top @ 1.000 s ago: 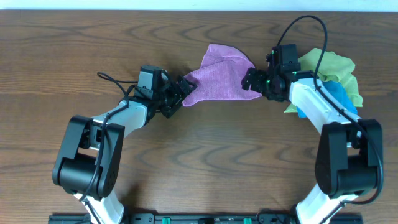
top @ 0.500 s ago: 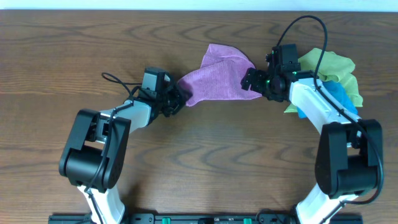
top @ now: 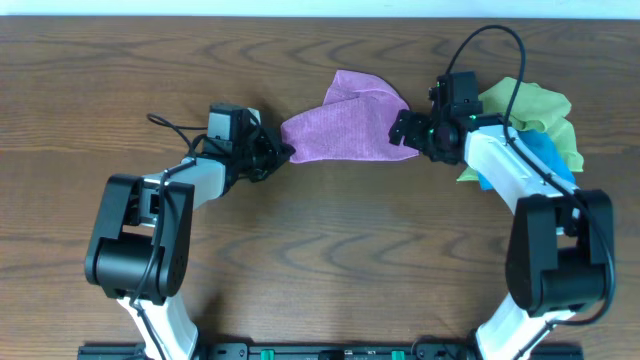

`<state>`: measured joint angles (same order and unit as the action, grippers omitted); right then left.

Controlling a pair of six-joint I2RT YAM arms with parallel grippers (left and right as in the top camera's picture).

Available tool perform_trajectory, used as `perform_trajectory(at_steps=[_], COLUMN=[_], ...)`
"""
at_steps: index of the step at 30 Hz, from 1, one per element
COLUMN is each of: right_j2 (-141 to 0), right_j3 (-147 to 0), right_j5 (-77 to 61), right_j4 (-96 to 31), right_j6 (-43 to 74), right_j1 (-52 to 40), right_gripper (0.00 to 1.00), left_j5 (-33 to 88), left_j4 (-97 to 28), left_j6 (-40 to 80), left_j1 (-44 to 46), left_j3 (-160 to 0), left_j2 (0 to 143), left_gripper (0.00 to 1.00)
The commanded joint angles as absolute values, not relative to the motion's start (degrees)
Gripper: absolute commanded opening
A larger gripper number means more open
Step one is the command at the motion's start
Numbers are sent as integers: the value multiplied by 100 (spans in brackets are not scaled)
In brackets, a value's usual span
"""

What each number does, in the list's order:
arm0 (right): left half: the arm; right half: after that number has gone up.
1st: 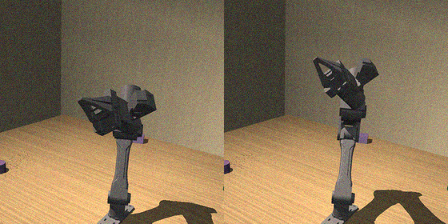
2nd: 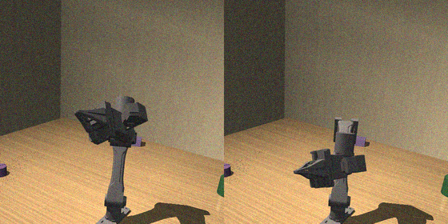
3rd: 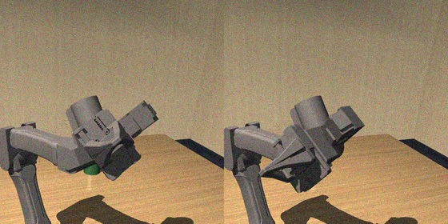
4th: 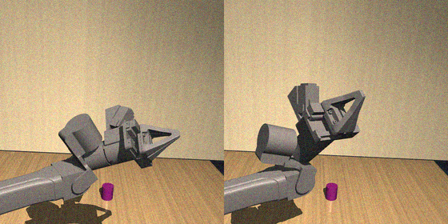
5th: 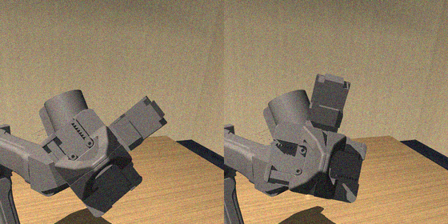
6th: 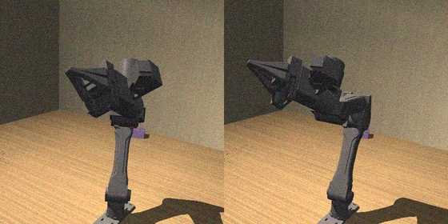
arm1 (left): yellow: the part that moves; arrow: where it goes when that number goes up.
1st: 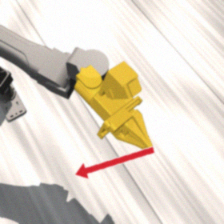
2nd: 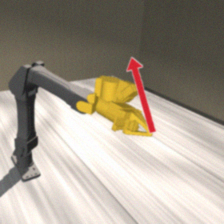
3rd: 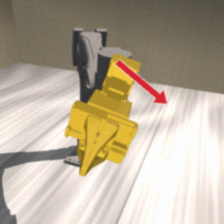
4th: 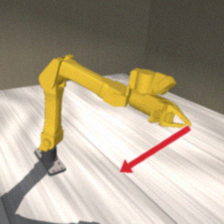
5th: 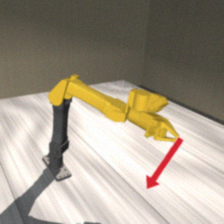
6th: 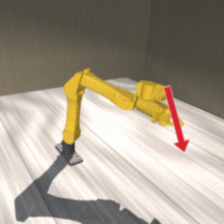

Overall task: Fold the cloth
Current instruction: 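Pull the cloth taut between both grippers and lay it flat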

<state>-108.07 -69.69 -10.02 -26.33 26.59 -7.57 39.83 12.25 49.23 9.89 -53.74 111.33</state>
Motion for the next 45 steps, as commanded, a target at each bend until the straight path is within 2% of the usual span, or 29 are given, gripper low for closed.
perform_trajectory(at_steps=[1,9,18,20,21,22,24,30,36,45], right_j2=[-11107,-11441,-11504,-11509,-11509,-11509,-11496,-10908,-9769,-9675], right_j3=[-6952,-6952,-6952,-6952,-6952,-6954,-6956,-6973,-6976,-7192], right_j5=[-926,-978,-1271,-1271,-1271,-1271,-1319,-1951,-1953,-1817], right_j4=[-2624,-2510,-2324,-2314,-2316,-2314,-2314,-2008,-1184,-423], right_j6=[2694,2838,2869,2869,2867,2864,2862,2755,2757,2764], right_j1=[-716,-720,-827,-897,-928,-952,-963,-982,-982,-972], right_gripper=[99,93,70,57,47,34,2,1,1,1], left_j5=[4211,4311,4473,4525,4571,4619,4709,4956,4947,4318], left_j4=[1227,1225,1227,1227,1229,1229,1232,1249,867,725], left_j6=[4770,4665,4578,4576,4576,4569,4539,4536,4543,4536], left_j1=[871,821,707,650,624,602,585,534,252,215], left_j3=[-5529,-5529,-5531,-5531,-5531,-5531,-5531,-5774,-6912,-7894], left_j2=[11172,11172,11172,11172,11172,11172,11170,10888,10545,10551], left_gripper=[6,6,6,6,6,6,6,6,6,6])
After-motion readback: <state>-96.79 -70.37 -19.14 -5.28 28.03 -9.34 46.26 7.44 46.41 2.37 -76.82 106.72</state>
